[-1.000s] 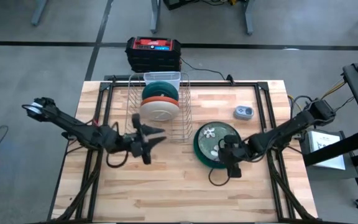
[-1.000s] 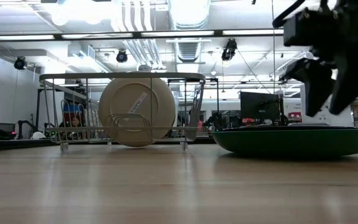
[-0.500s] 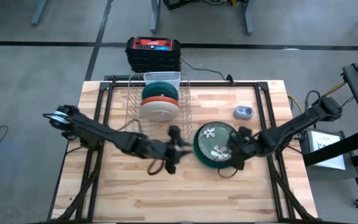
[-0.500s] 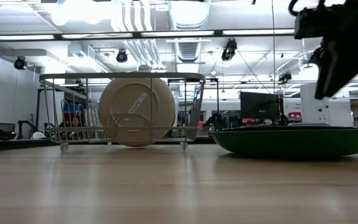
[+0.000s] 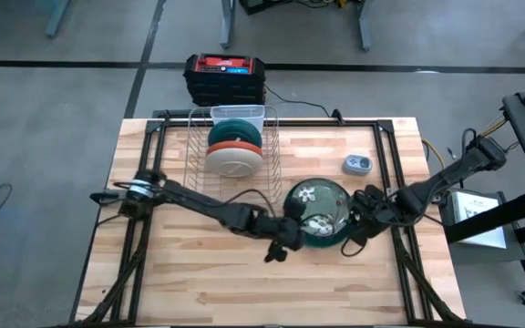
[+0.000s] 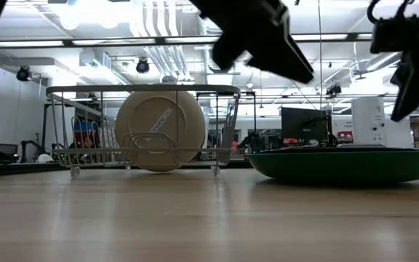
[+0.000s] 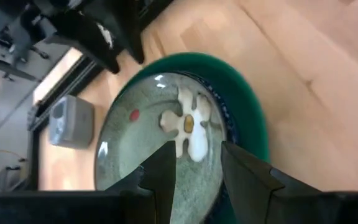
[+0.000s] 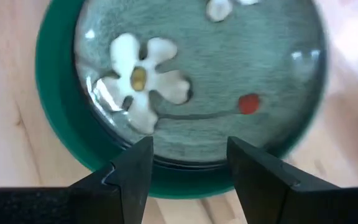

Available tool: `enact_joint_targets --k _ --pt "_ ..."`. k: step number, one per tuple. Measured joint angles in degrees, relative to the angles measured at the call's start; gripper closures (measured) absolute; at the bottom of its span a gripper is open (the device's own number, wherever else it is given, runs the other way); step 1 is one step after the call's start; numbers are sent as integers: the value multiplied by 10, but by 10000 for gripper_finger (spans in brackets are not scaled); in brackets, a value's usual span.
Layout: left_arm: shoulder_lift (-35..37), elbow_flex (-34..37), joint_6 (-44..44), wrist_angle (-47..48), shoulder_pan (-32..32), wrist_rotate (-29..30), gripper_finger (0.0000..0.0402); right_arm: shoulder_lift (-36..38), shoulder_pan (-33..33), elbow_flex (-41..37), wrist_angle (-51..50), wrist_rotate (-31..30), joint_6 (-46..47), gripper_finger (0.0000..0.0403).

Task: Sort dishes
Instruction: Put the green ceramic plate into the dish rack

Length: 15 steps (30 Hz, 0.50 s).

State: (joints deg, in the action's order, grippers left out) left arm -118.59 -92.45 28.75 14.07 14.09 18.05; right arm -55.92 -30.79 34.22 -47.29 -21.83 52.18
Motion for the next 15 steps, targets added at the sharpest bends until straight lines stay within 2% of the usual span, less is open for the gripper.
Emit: enact_joint_targets --k 3,6,10,15 --pt "-19 -5 -3 4 -15 -6 284 -6 -28 -32 78 20 -68 209" --pt "-30 -5 -3 -9 -35 -9 284 -20 -52 -50 132 -12 -124 208" --pt "-43 -6 -8 -21 -64 -7 284 -44 -75 -54 137 -66 -175 209" --pt "-58 -6 -8 -30 -86 -25 284 -81 -77 -51 136 -71 -213 208"
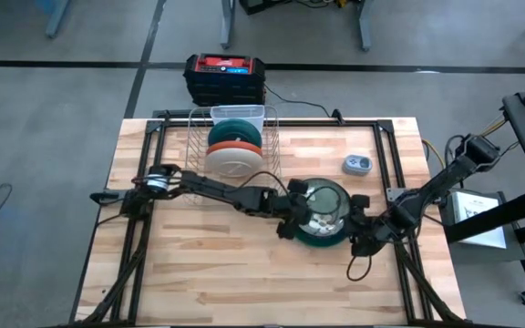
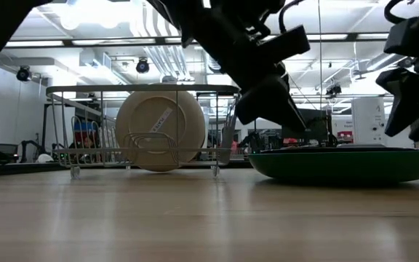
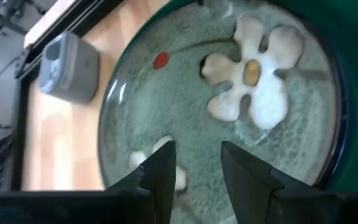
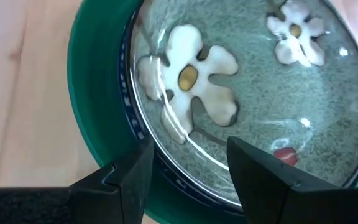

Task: Sort dishes
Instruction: Put the green ceramic plate into the dish rack

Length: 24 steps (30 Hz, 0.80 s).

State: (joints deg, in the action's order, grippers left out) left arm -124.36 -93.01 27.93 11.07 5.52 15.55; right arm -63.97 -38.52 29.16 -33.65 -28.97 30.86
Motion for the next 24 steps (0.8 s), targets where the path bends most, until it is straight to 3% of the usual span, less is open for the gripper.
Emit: enact_joint_targets --k 12,18,24 --pt "-51 -29 0 -22 -23 -11 284 -105 0 31 3 -20 -46 207" --pt "-99 -94 1 43 -29 -17 284 -125 0 32 -3 -67 -46 211" --pt "-143 -182 2 129 -28 -20 285 -126 0 32 -10 -74 -29 221"
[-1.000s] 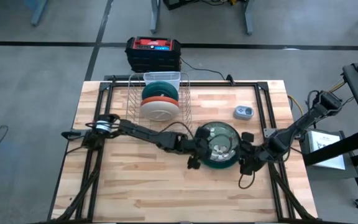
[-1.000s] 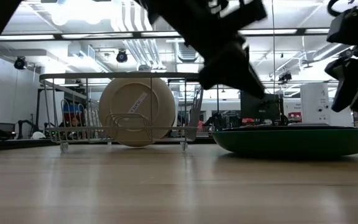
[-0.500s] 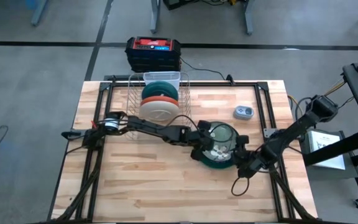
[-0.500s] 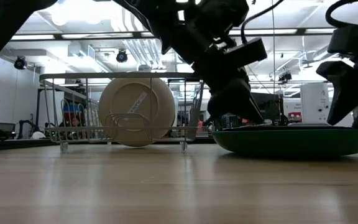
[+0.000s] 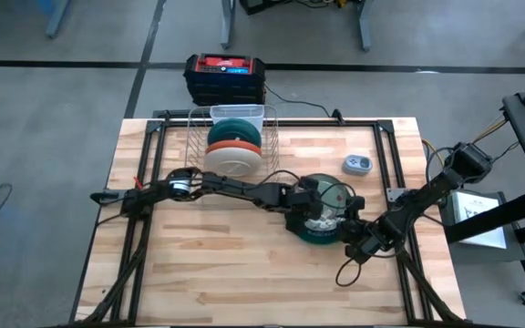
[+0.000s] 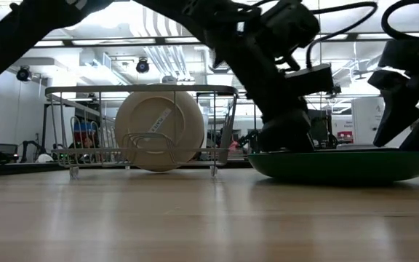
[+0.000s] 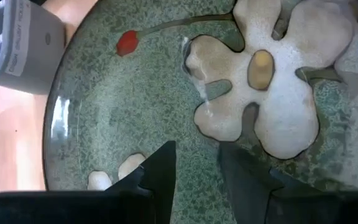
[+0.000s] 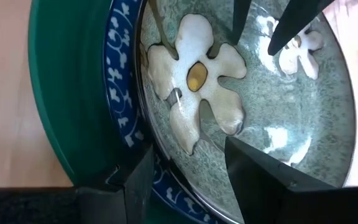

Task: Sort dishes
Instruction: Put the green ceramic plate into the dish rack

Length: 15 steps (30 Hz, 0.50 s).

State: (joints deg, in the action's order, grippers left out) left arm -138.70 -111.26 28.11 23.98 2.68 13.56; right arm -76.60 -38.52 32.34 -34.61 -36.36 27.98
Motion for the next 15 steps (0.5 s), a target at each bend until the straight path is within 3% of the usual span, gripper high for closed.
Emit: enact_joint_targets --k 8,15 --pt "-46 -98 14 51 -4 -38 285 18 0 0 -47 2 60 240" --pt "-52 -115 14 65 -6 -52 285 47 -6 0 -60 35 126 251"
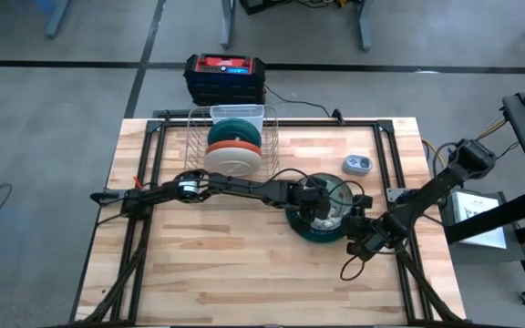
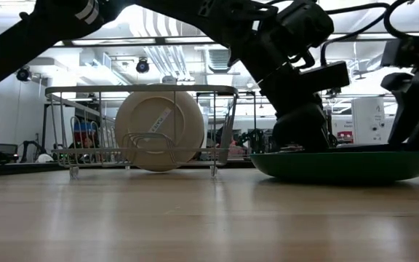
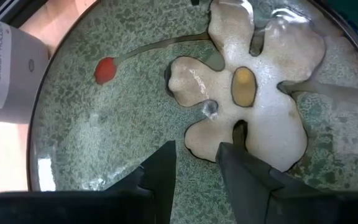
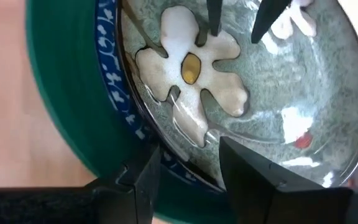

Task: Sort dishes
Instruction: Put the green ceramic plate into the dish rack

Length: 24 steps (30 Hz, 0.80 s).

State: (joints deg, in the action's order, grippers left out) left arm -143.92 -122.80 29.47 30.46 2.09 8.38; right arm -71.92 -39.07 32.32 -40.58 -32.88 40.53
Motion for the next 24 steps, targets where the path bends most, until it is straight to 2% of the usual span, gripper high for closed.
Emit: enact_joint_targets --k 8,14,16,24 --pt "1 -11 3 15 0 -16 286 72 -4 1 -42 9 151 237" --pt "1 -42 6 76 0 -23 287 158 -4 0 -132 16 386 225" --pt "1 -50 5 101 0 -24 287 194 -4 -3 -146 19 437 223" --pt "4 -18 -1 93 0 -57 288 310 -3 -26 -141 10 476 212"
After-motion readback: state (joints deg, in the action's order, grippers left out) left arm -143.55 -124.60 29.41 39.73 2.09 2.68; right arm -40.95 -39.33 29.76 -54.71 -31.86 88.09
